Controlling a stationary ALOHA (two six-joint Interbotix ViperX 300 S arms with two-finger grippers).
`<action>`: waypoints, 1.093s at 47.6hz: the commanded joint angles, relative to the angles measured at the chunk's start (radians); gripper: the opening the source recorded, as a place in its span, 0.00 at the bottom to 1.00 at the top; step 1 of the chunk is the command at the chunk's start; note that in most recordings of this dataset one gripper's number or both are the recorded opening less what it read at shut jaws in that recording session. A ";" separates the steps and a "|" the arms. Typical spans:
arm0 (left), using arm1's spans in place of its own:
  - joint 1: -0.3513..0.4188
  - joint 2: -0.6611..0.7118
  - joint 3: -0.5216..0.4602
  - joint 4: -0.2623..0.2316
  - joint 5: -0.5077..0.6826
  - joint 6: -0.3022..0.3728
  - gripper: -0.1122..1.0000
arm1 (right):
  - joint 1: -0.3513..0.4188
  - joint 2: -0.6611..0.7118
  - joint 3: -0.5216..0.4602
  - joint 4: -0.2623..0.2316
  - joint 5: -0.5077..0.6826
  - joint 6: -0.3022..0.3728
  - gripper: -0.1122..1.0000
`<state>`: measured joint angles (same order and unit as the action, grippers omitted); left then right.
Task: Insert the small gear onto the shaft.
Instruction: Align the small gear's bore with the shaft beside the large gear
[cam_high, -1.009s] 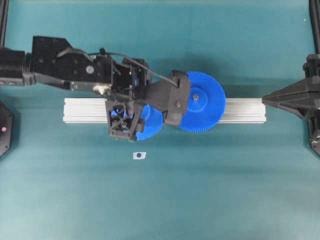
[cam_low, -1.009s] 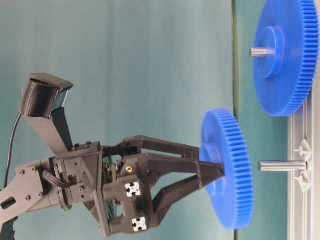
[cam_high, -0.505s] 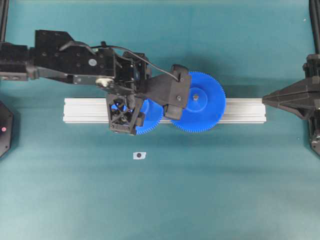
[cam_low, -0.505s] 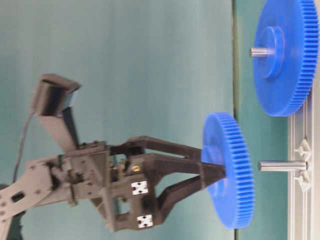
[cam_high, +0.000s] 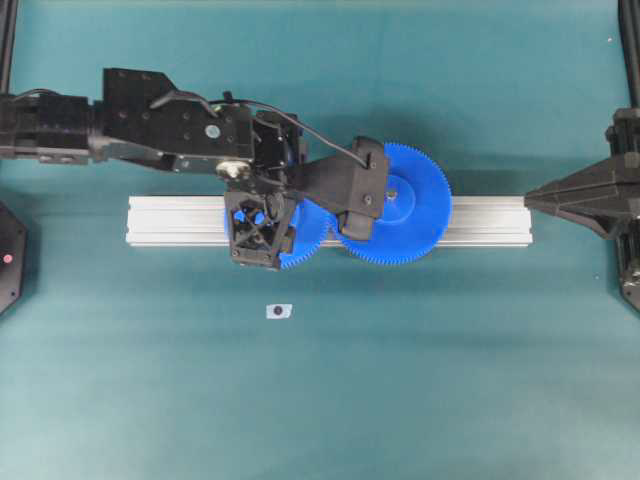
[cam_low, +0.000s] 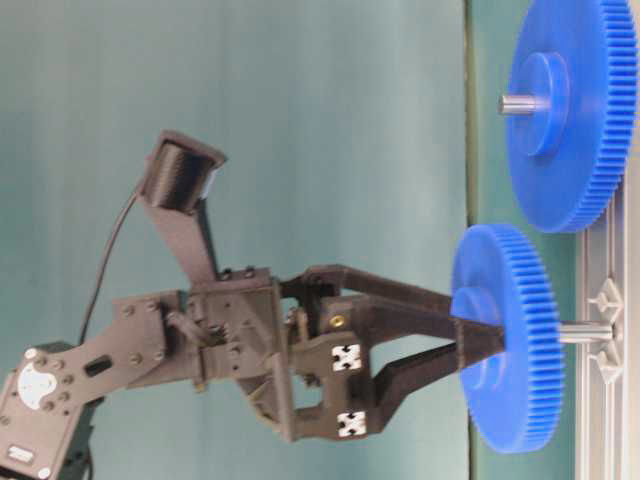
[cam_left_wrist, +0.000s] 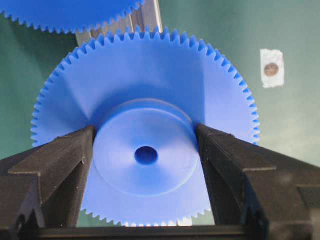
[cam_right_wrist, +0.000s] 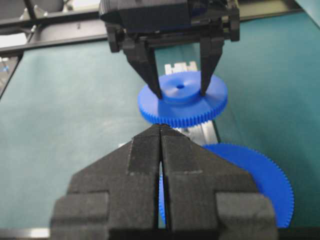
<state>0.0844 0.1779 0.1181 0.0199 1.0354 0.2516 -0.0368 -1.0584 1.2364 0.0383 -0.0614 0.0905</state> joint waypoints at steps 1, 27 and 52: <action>0.005 -0.015 -0.018 0.003 -0.006 0.011 0.72 | -0.002 0.003 -0.011 0.000 -0.005 0.008 0.09; 0.057 -0.014 0.015 0.003 -0.006 0.029 0.72 | -0.006 -0.017 -0.014 0.000 0.026 0.008 0.09; 0.060 -0.012 0.020 0.003 0.009 0.043 0.72 | -0.006 -0.017 -0.014 -0.002 0.026 0.008 0.09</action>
<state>0.1166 0.1887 0.1519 0.0169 1.0278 0.2961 -0.0414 -1.0815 1.2364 0.0383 -0.0291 0.0905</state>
